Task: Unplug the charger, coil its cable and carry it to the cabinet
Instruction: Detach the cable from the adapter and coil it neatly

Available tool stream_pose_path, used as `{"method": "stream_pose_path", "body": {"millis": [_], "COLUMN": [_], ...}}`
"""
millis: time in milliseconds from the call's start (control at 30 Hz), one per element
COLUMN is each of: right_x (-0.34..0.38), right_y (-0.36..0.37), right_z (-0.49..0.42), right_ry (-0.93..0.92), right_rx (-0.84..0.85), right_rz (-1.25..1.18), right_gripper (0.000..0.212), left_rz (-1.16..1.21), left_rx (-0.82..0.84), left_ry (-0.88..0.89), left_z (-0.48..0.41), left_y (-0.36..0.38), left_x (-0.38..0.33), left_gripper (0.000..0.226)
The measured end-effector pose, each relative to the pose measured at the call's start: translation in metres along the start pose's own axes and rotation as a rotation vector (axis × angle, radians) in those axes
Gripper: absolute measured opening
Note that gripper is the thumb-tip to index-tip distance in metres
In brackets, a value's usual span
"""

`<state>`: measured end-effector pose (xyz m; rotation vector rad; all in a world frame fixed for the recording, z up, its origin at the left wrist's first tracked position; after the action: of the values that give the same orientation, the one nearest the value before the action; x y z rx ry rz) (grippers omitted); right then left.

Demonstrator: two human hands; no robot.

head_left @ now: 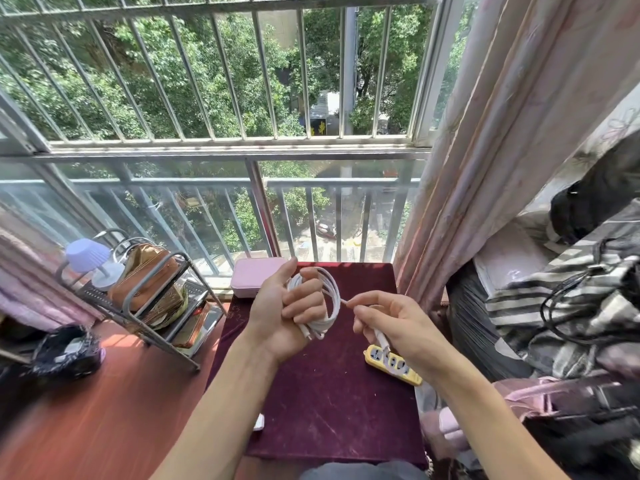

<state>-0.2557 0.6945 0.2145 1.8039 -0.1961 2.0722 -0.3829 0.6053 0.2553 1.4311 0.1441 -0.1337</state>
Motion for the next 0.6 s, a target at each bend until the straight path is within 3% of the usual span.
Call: {"method": "stream_pose_path", "body": {"millis": [267, 467, 600], "right_x": [0.007, 0.021, 0.028], "right_y": [0.017, 0.019, 0.028], "right_z": [0.007, 0.01, 0.011], "right_ry": [-0.072, -0.199, -0.289], "right_rx": [0.135, -0.128, -0.157], "right_rz": [-0.041, 0.219, 0.493], "right_gripper": [0.022, 0.007, 0.008], "left_rz": [0.112, -0.011, -0.056], "left_rx": [-0.038, -0.158, -0.237], "left_ry": [0.217, 0.324, 0.402], "left_z": [-0.008, -0.014, -0.017], "left_y": [-0.003, -0.012, -0.014], "left_x": [-0.006, -0.006, -0.006], "left_gripper": [0.042, 0.04, 0.049]}}
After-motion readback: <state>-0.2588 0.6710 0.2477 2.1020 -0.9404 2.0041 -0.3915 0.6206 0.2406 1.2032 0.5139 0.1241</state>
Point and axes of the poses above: each hand's wrist, its own z-axis away from the middle knuckle, its own y-axis out of the palm, x = y × z, the point moved 6 cm from there along -z, towards the middle knuckle, and after that the axes turned 13 degrees about x, right-handed, at the moved point
